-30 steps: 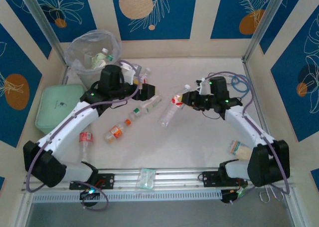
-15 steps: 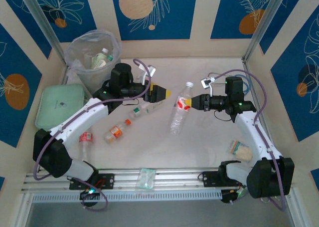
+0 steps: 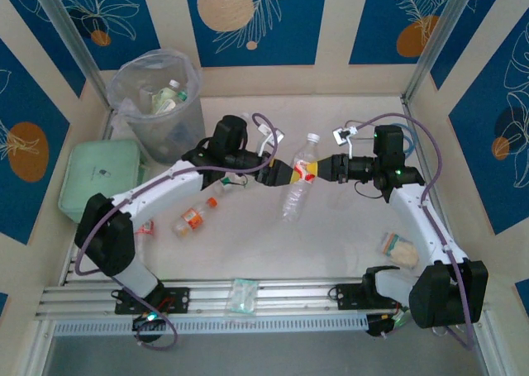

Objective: Put the plastic bottles in the bin

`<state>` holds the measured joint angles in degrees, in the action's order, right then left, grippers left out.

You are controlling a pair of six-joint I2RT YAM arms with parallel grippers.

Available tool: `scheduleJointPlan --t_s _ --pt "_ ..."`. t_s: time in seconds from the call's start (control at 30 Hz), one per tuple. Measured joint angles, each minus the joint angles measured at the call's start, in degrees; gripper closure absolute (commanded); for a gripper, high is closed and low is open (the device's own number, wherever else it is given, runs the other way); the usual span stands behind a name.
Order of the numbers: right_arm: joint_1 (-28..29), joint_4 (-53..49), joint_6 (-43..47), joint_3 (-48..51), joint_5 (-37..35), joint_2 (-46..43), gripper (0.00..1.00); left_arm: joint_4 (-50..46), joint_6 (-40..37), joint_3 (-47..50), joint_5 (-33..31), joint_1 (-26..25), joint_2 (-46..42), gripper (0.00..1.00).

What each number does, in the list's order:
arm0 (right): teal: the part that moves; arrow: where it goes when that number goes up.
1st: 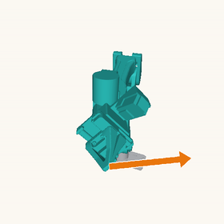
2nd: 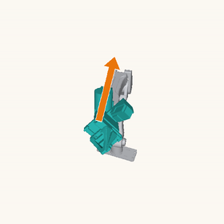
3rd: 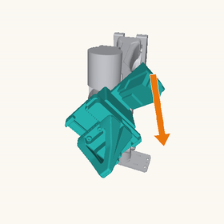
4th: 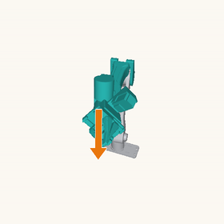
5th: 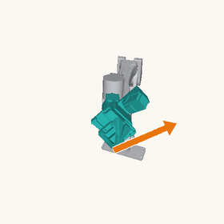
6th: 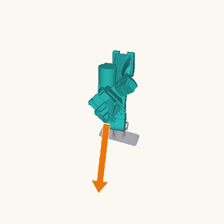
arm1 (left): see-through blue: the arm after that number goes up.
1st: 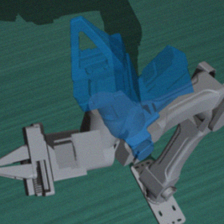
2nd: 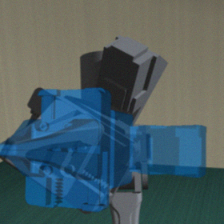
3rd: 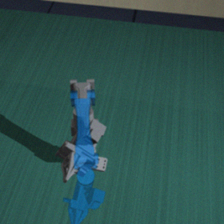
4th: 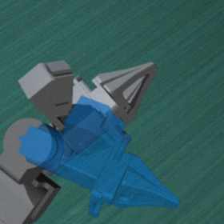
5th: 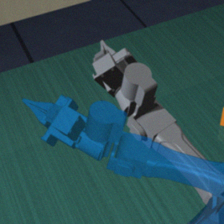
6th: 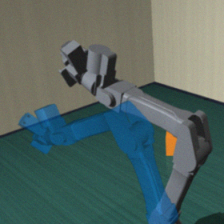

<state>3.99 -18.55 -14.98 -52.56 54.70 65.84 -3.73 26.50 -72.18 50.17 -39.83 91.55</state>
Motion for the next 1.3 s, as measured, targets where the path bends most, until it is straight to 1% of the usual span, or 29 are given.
scheduleJointPlan --t_s 0.2,0.27,0.33,0.4,0.5,0.57,0.67,0.73,0.8,0.9,0.97,1.03,1.1,1.17,1.3 --pt "0.55 2.27 -1.11 0.00 0.00 0.07 0.66 1.64 0.92 0.00 1.03 -0.55 0.15 0.29" --pt "0.90 2.99 -1.44 0.00 -0.07 0.28 0.66 2.47 1.51 0.00 1.29 -0.57 0.15 0.37" --pt "1.03 3.41 -1.55 0.00 -0.24 0.42 0.64 2.71 1.92 -0.02 1.27 -0.55 0.17 0.42" --pt "1.03 3.61 -1.57 0.00 -0.48 0.42 0.60 2.89 1.99 -0.04 1.29 -0.55 0.39 0.44" --pt "1.03 3.30 -1.53 -0.02 -0.92 0.39 0.48 2.78 1.97 -0.22 1.25 -0.52 0.59 0.48" --pt "1.03 2.84 -1.25 -0.07 -1.03 0.35 0.38 2.51 1.90 -0.42 1.01 -0.52 0.61 0.50" --pt "1.09 1.73 -1.07 -0.15 -2.01 -0.09 0.22 2.45 1.70 -0.87 0.31 -0.52 0.92 0.50" --pt "0.90 0.79 -0.94 -0.20 -3.19 -0.96 0.13 1.92 1.31 -1.49 -0.09 -0.39 1.01 0.50" --pt "0.35 -0.11 -0.94 -0.20 -4.55 -2.47 0.08 0.81 0.35 -2.82 -0.81 0.00 1.05 0.50" --pt "-1.18 -1.46 -1.49 -0.26 -8.37 -5.62 0.05 -1.97 -1.73 -6.45 -2.34 1.03 1.05 0.50" --pt "-1.77 -2.67 -1.81 -0.48 -11.89 -7.37 0.05 -4.55 -3.65 -9.90 -4.26 2.71 1.05 0.52" --pt "-1.95 -3.48 -2.32 -0.52 -14.84 -8.33 0.05 -7.48 -5.70 -13.55 -6.84 5.07 1.05 0.59" --pt "-1.86 -3.39 -3.30 -0.28 -16.79 -8.59 0.05 -10.78 -8.17 -17.57 -9.77 7.85 1.05 0.60" --pt "-1.44 -2.45 -4.70 0.90 -18.43 -8.68 0.05 -14.38 -10.73 -22.49 -12.68 11.28 1.20 0.62" --pt "0.37 -2.03 -6.32 2.56 -20.96 -7.87 0.05 -18.12 -14.34 -29.99 -18.03 18.21 1.22 0.68"
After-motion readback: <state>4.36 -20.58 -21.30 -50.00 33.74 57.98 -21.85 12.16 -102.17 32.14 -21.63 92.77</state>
